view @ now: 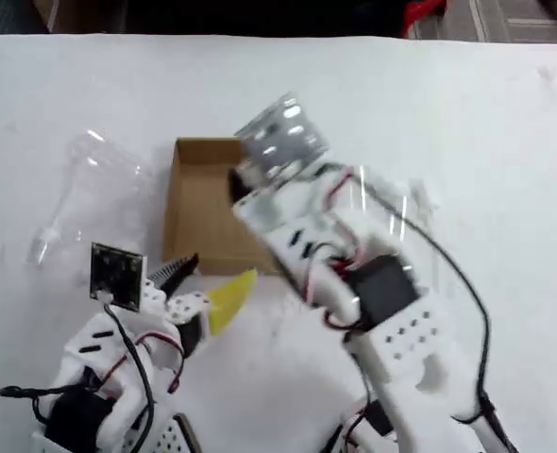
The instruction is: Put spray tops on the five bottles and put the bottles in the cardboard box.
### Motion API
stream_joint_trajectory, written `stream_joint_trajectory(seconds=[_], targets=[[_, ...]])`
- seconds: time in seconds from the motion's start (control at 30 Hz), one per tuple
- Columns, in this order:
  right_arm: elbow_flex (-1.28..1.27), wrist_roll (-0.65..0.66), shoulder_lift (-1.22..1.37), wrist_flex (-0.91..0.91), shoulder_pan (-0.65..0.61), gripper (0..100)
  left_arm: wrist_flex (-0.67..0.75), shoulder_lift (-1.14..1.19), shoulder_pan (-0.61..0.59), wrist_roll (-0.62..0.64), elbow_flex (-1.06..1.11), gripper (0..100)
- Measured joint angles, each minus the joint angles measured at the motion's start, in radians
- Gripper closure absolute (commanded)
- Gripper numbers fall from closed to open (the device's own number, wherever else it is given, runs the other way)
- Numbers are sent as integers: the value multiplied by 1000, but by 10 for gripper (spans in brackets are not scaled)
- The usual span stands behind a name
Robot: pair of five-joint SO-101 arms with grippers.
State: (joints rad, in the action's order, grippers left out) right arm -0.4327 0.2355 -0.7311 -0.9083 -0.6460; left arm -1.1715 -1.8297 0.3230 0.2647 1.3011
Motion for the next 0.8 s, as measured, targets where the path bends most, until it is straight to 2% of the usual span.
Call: stream_joint_trajectory(seconds=[0.1, 0.33, 0.47, 0.57, 0.67, 0.8], targets=[[-54, 0, 0, 71, -61, 982, 0, 0, 15, 3, 0, 717], [-166, -2, 0, 244, -64, 982, 0, 0, 18, 9, 0, 715], [-169, -2, -15, 229, -147, 982, 41, 2, 12, 9, 58, 717], [-167, -2, -44, 153, -203, 982, 121, 14, -68, 9, 118, 718], [-149, -2, -69, 100, -210, 982, 178, 11, -141, 9, 133, 718], [-146, -3, -83, 84, -163, 982, 192, 14, -166, 9, 137, 718]])
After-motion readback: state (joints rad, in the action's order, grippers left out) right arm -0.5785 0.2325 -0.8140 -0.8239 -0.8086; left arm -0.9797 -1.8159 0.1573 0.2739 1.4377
